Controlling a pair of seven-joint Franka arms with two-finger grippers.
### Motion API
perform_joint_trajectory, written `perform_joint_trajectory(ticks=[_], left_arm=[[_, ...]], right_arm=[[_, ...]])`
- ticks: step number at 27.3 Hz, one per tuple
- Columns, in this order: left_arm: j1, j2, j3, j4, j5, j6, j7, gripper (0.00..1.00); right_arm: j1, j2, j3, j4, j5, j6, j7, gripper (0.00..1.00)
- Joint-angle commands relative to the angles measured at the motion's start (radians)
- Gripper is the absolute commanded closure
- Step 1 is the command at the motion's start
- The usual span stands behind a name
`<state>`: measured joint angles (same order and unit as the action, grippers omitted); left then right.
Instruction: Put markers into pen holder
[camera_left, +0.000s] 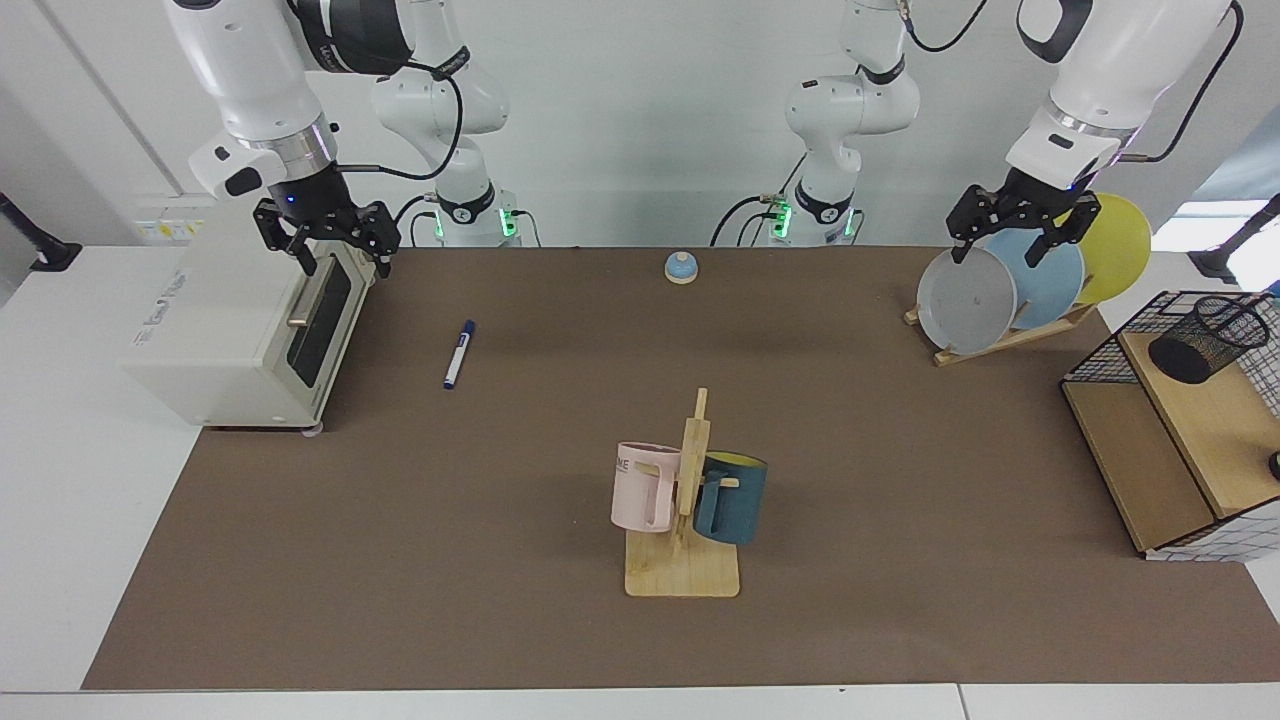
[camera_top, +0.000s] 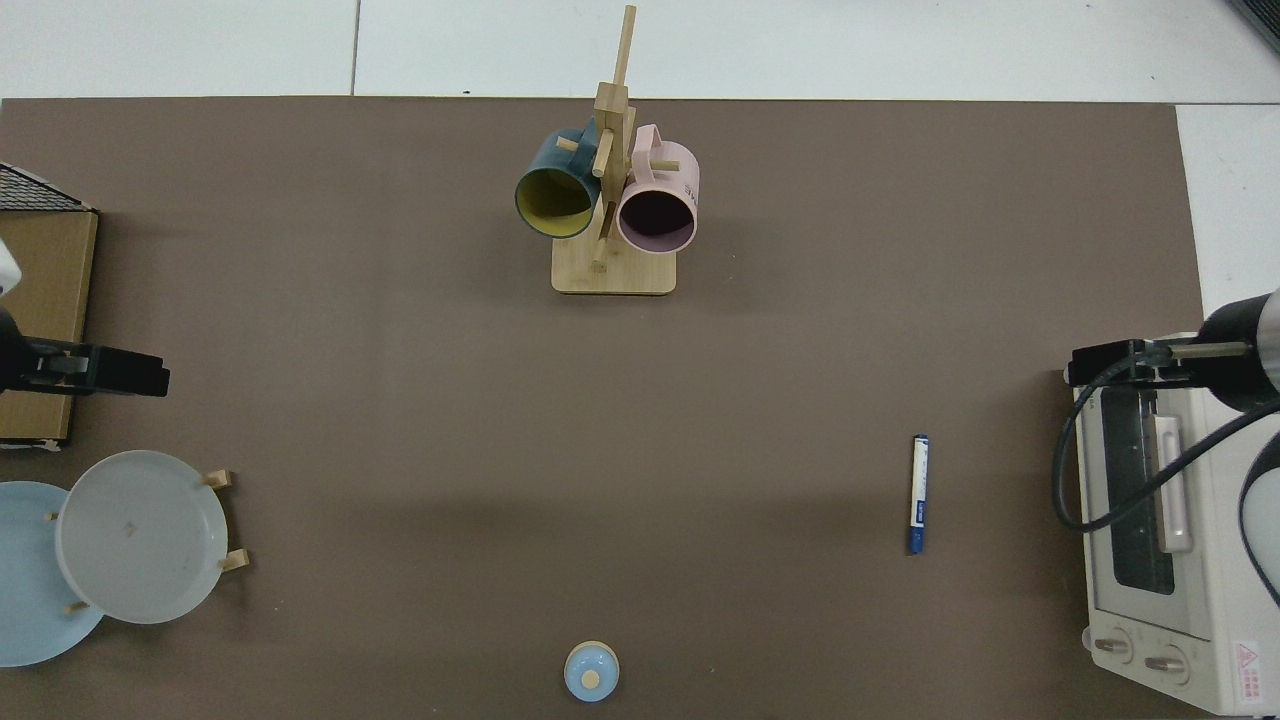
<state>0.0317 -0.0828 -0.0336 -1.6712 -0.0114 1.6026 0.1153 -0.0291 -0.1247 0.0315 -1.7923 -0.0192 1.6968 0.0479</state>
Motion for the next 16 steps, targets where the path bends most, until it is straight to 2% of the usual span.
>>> perform_joint_trajectory(ticks=[1,6,13,16], left_arm=[[-0.003,-0.017,0.003,-0.022,0.019,0.016,0.006,0.0],[-0.003,-0.017,0.003,-0.022,0.019,0.017,0.006,0.0],[-0.003,-0.017,0.003,-0.022,0.019,0.017,0.006,0.0],[-0.003,-0.017,0.003,-0.022,0.019,0.017,0.006,0.0]], right_arm=[[-0.005,-0.021,0.005,-0.019,0.024,0.003,-0.033,0.0],[-0.015,-0.019,0.004,-0.021,0.128,0.023,-0.033,0.0],[-0.008,-0.019,0.001,-0.021,0.11,0.024,-0.033,0.0],[-0.008,-0.019,0.001,-0.021,0.079,0.024,-0.033,0.0]])
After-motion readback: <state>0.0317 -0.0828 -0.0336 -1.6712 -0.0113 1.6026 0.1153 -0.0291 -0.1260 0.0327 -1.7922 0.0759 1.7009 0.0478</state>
